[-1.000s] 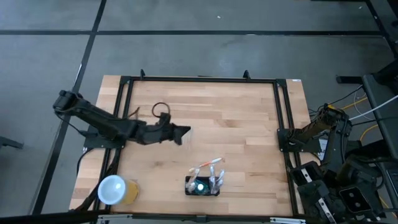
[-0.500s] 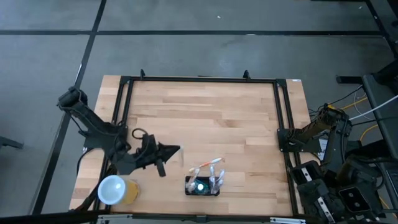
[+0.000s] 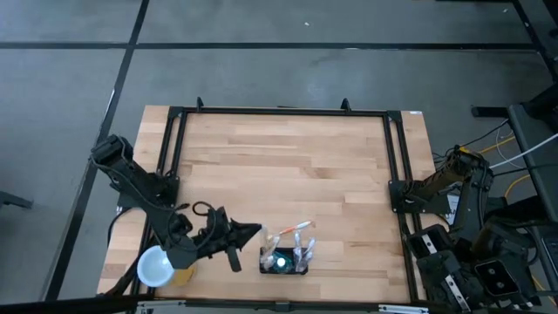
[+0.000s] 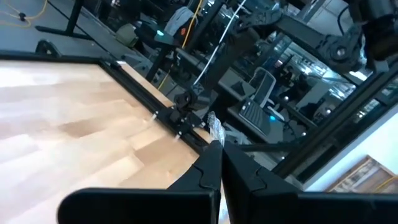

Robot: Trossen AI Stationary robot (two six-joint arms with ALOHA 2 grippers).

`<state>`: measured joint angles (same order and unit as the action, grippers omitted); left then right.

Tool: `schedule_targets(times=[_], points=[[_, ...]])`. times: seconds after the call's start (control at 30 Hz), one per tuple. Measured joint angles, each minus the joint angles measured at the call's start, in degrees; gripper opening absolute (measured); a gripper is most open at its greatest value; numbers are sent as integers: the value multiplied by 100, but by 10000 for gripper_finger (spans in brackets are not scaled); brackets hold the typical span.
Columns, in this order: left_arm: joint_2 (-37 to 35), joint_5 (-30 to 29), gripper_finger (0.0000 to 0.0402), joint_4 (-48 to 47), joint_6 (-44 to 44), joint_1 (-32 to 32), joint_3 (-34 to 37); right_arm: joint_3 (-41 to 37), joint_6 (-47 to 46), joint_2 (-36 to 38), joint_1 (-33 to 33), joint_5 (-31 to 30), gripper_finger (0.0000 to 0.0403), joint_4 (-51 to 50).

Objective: Pick & Place toothbrushing station
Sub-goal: Put the orange toothbrush into the mesh organizer

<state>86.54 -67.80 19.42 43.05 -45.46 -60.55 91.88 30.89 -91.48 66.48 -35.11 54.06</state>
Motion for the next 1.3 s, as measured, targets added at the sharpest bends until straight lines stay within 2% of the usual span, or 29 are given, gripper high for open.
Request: schedule_targets(times=[0.53,0.87,1.1,1.3], points=[[857,-699,1,-37,663,-364,-2,0,-23,0,0,-24,200,-2],[1387,-344,4,-230,1285,-411,2,0,-48,0,0,18,200,-63],[1455,-455,41,-350,1324,-441,2,0,-148,0,1,153,201,-145],[1191,-476,115,-337,977,-474,0,0,-229,-2,28,153,201,-208]])
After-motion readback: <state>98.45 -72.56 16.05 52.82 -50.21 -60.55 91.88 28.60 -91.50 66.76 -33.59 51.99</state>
